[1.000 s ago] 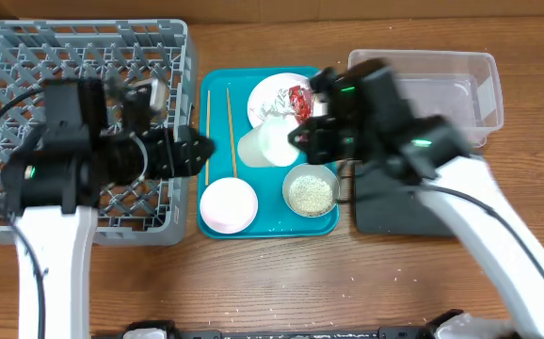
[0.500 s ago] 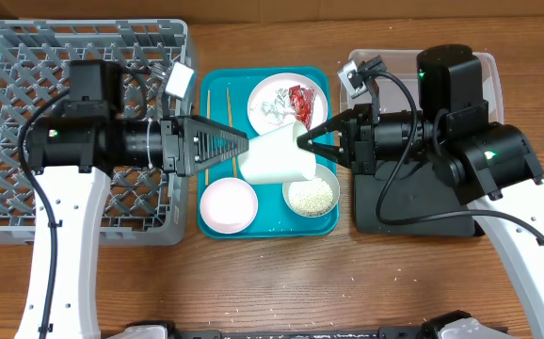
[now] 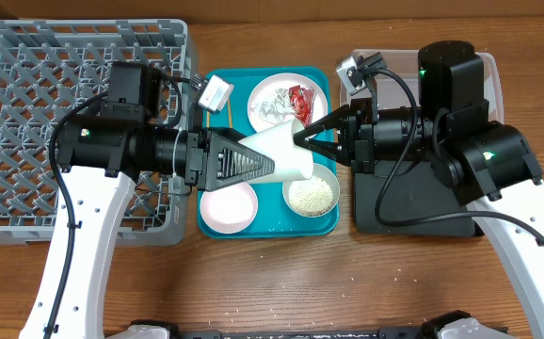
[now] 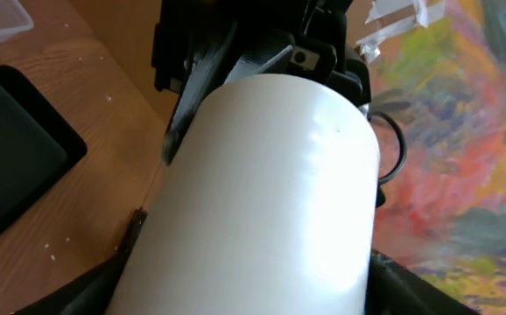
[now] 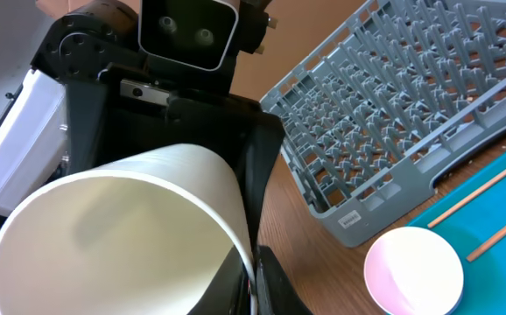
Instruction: Sort waste into correct bins and load items into the dishwasher
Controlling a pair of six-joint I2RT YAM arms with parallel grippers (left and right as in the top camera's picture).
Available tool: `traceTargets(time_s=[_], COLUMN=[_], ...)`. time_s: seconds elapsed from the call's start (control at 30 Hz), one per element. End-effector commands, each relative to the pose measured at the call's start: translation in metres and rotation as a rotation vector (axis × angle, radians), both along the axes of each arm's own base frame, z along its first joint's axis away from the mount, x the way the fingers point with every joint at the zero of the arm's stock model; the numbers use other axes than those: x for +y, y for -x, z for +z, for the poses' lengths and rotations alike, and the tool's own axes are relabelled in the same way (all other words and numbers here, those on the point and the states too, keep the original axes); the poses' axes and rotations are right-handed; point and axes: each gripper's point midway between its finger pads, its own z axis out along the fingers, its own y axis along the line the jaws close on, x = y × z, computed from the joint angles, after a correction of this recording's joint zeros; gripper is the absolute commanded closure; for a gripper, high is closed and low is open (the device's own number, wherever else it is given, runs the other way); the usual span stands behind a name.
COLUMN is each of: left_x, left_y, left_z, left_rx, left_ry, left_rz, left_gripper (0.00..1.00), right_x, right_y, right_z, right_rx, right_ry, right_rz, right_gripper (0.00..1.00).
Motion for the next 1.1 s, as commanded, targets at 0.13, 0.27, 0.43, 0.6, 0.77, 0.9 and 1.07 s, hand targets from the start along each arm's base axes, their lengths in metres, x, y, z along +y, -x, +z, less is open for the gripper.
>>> traceTargets(time_s=[0.13,0.27,0.43,0.6,0.77,0.9,1.07], left_x=[0.001,0.001,0.002,0.039,0.126,0.196,0.277], left_y=[0.003,0.001,-0.006,-0.046,-0.070,-0.054,-0.017], left_z=[0.006,0.007,-0.001,-0.050,-0.100,-0.139,-0.168], left_rx=[-0.039,-0.063,-0.099,0.028,0.270,0.523,0.808], left_ry=[0.032,0.034,-0.014,-0.309,-0.594,-0.847,-1.147], left_rz=[-0.007,-0.007,0.020,0.269,0.607,0.836,1.129], left_gripper=[0.32,0.36,0.31,0.41,0.42,0.44,0.50], right_x=[0.001,0.001,-0.003,-0.044,-0.080,-0.096,-0.113], right_y=[0.005,0.007,0.006,-0.008,-0.010,-0.010,-0.003], right_z=[0.010,0.008,0.006,0.021,0.015,-0.022,-0.056], right_rx=[-0.032,-0.012,0.010,-0.001,0.091,0.221,0.351], right_ry=[-0.013,-0.006,-0.001,-0.016,0.028,0.179,0.320], right_rz=[0.015,0.015,0.002,-0.142,-0.308,-0.450,-0.538], right_gripper=[0.96,0.96,0.44,0.27,0.25,0.23,0.23])
